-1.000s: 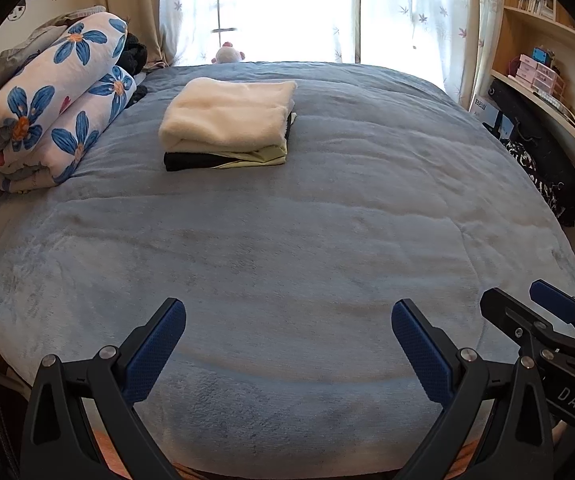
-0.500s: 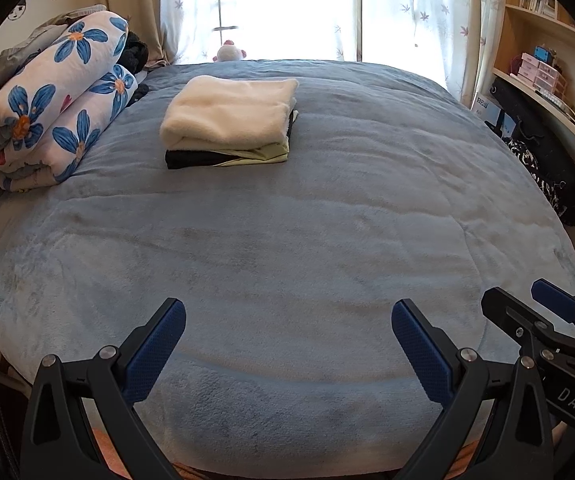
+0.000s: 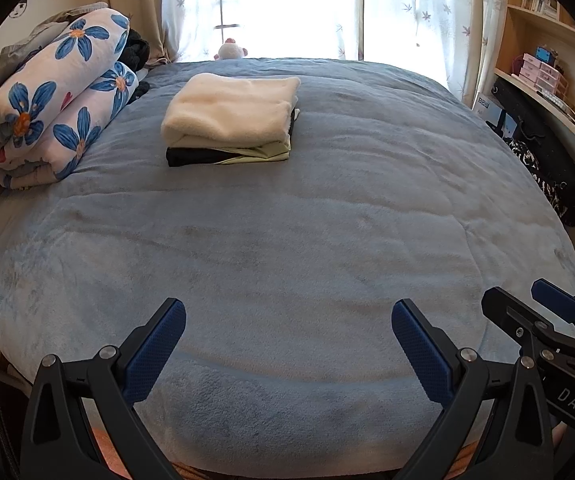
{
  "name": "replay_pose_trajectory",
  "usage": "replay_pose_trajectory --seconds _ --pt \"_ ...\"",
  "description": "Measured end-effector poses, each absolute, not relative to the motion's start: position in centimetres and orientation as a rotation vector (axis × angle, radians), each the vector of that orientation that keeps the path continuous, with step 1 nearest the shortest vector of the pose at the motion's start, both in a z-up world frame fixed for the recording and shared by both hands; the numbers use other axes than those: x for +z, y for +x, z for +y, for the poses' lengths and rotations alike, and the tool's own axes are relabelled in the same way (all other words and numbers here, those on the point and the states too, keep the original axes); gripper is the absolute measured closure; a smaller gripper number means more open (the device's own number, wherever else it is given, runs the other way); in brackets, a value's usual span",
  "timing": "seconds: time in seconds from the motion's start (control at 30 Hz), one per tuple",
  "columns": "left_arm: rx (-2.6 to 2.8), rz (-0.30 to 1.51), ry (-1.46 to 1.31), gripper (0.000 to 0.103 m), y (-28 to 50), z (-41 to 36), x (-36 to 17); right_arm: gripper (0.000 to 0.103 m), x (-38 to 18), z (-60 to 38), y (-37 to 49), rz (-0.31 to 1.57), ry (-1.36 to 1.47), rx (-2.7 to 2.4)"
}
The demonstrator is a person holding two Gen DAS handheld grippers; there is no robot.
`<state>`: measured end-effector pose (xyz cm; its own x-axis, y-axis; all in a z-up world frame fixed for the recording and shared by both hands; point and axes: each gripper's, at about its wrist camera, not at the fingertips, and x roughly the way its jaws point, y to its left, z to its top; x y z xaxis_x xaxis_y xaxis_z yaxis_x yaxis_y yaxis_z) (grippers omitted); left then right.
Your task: Fold large clothes
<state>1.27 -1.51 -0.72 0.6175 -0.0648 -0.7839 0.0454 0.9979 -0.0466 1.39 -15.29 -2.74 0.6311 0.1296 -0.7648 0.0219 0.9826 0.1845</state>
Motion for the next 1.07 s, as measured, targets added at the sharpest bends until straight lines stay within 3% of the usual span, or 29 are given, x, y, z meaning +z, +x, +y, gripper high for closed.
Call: replay_pose_trajectory --seconds 1.07 --pt "-0.054 0.943 -0.032 0.001 2.7 -0.7 -2.0 0.020 -4.0 -13.9 2.5 0.918 0.170 0.056"
